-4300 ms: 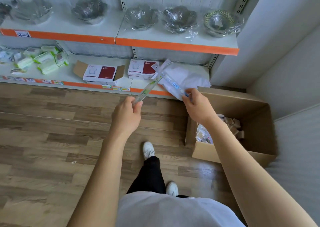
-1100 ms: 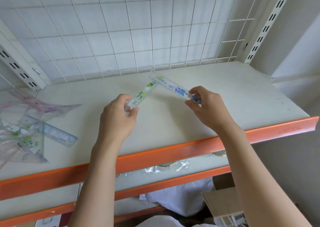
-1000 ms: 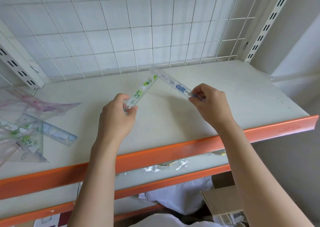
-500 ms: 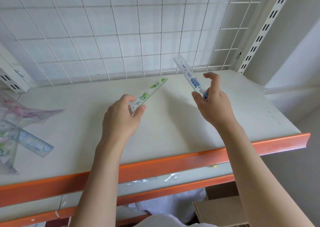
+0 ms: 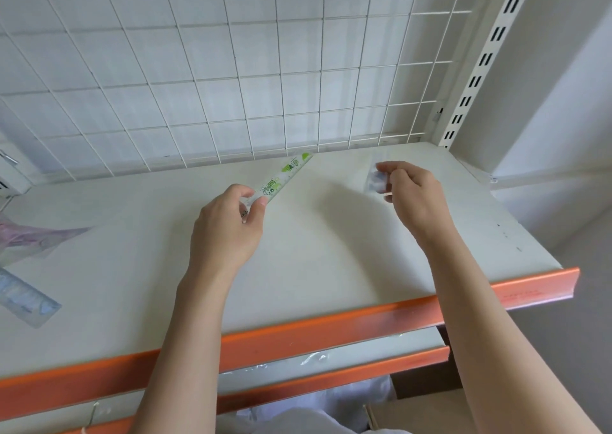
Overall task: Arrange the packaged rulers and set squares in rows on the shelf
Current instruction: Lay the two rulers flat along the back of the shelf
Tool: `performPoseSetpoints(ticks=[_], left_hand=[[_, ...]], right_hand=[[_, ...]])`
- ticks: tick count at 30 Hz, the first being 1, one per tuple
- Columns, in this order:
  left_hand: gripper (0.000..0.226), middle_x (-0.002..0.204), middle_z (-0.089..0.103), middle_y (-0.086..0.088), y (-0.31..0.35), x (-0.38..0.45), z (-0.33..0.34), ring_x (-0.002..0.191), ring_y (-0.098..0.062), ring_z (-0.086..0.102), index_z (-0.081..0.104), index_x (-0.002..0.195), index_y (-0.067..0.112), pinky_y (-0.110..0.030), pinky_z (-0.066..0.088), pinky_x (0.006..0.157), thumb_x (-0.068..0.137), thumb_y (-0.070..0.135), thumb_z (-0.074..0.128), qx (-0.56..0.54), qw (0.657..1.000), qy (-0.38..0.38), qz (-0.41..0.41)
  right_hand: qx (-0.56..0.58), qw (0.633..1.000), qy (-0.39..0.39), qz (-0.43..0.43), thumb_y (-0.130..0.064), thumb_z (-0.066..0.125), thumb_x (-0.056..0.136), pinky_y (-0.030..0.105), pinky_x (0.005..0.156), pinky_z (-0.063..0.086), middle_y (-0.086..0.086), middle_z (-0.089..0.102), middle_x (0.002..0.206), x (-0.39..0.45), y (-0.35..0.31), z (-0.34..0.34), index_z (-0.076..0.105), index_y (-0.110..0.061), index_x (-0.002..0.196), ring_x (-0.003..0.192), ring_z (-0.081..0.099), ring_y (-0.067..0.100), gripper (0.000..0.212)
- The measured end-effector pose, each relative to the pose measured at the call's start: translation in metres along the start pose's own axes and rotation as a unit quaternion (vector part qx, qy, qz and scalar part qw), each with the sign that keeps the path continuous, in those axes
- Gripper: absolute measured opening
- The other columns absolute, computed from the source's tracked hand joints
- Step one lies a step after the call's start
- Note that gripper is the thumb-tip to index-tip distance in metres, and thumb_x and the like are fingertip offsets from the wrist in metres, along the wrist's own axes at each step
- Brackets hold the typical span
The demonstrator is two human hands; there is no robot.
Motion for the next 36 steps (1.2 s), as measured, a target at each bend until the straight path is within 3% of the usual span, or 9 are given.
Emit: performPoseSetpoints(ticks=[3, 9, 13, 16, 19, 23, 27, 30, 36], left_hand=[[0.029, 0.087, 0.06, 0.003, 0.003, 0.001, 0.003, 0.082, -0.021, 0.054, 0.058, 0.113, 0.021, -0.029, 0.04, 0.072, 0.092, 0.04, 0.05, 0.001, 1.0, 0.0, -0.002], [0.036, 0.089, 0.056, 0.003, 0.006, 0.002, 0.003, 0.084, -0.02, 0.054, 0.057, 0.116, 0.022, -0.027, 0.039, 0.074, 0.087, 0.043, 0.058, 0.0, 1.0, -0.007, -0.009], [0.038, 0.091, 0.056, 0.003, 0.002, 0.005, -0.002, 0.085, -0.019, 0.052, 0.056, 0.12, 0.022, -0.027, 0.037, 0.073, 0.086, 0.041, 0.06, 0.007, 1.0, -0.004, -0.017], [0.037, 0.089, 0.056, 0.003, 0.001, 0.006, -0.007, 0.084, -0.019, 0.052, 0.056, 0.119, 0.021, -0.027, 0.038, 0.073, 0.088, 0.039, 0.059, 0.006, 1.0, 0.005, -0.021], [0.036, 0.089, 0.056, 0.002, -0.002, 0.004, -0.011, 0.081, -0.019, 0.051, 0.056, 0.119, 0.021, -0.027, 0.037, 0.073, 0.087, 0.039, 0.059, 0.002, 1.0, 0.012, -0.024], [0.036, 0.089, 0.056, 0.002, -0.008, 0.003, -0.014, 0.082, -0.019, 0.052, 0.057, 0.119, 0.021, -0.028, 0.04, 0.074, 0.087, 0.038, 0.059, 0.001, 0.999, 0.016, -0.035], [0.036, 0.089, 0.056, 0.002, -0.007, 0.002, -0.011, 0.082, -0.02, 0.052, 0.057, 0.119, 0.02, -0.028, 0.039, 0.073, 0.087, 0.038, 0.06, -0.004, 0.999, 0.014, -0.036], [0.036, 0.087, 0.055, 0.002, -0.003, 0.001, -0.006, 0.081, -0.019, 0.051, 0.057, 0.118, 0.02, -0.027, 0.038, 0.073, 0.087, 0.038, 0.06, -0.007, 0.999, 0.007, -0.036], [0.036, 0.088, 0.056, 0.001, -0.001, -0.003, 0.001, 0.083, -0.022, 0.052, 0.058, 0.119, 0.02, -0.029, 0.041, 0.075, 0.087, 0.038, 0.06, -0.01, 0.999, -0.004, -0.044]], right_hand=[[-0.064, 0.997, -0.009, -0.051, -0.01, 0.041, 0.09, 0.023, 0.076, 0.047, -0.011, 0.065, 0.09, 0.003, -0.006, 0.004, 0.063, -0.018, 0.115, 0.088, 0.062, 0.01, 0.035], [-0.267, 0.944, 0.047, -0.187, -0.016, 0.059, 0.086, 0.027, 0.067, 0.038, -0.002, 0.068, 0.089, 0.01, -0.017, 0.011, 0.071, -0.019, 0.104, 0.09, 0.056, 0.024, 0.022], [-0.297, 0.916, 0.06, -0.264, -0.012, 0.065, 0.083, 0.026, 0.066, 0.033, 0.01, 0.059, 0.089, 0.016, -0.031, 0.019, 0.073, -0.01, 0.095, 0.088, 0.053, 0.031, 0.014], [-0.294, 0.911, 0.02, -0.287, -0.006, 0.058, 0.085, 0.028, 0.064, 0.033, 0.013, 0.057, 0.097, 0.028, -0.041, 0.029, 0.061, -0.001, 0.094, 0.077, 0.052, 0.031, 0.011], [-0.282, 0.905, -0.023, -0.317, -0.001, 0.046, 0.089, 0.039, 0.062, 0.043, 0.017, 0.058, 0.094, 0.034, -0.05, 0.038, 0.049, 0.002, 0.099, 0.074, 0.054, 0.038, 0.011], [-0.309, 0.867, -0.035, -0.39, 0.003, 0.044, 0.088, 0.036, 0.066, 0.04, 0.01, 0.059, 0.08, 0.031, -0.057, 0.051, 0.06, -0.01, 0.116, 0.072, 0.057, 0.036, 0.035], [-0.309, 0.867, -0.063, -0.386, -0.003, 0.05, 0.089, 0.033, 0.075, 0.028, 0.009, 0.057, 0.085, 0.029, -0.039, 0.056, 0.065, -0.019, 0.12, 0.081, 0.056, 0.031, 0.038], [-0.349, 0.862, -0.11, -0.349, -0.007, 0.051, 0.094, 0.03, 0.078, 0.019, 0.01, 0.053, 0.097, 0.03, -0.021, 0.057, 0.058, -0.023, 0.128, 0.094, 0.05, 0.03, 0.039], [-0.392, 0.852, -0.159, -0.308, -0.001, 0.043, 0.094, 0.028, 0.082, 0.019, 0.006, 0.05, 0.111, 0.038, -0.007, 0.051, 0.052, -0.03, 0.133, 0.107, 0.044, 0.026, 0.049]])
Point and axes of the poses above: each hand's wrist, its own x-axis towards the middle knuckle, its own z-axis out of the palm, y = z × x, the point moved 10 cm from there along x, towards the middle knuckle
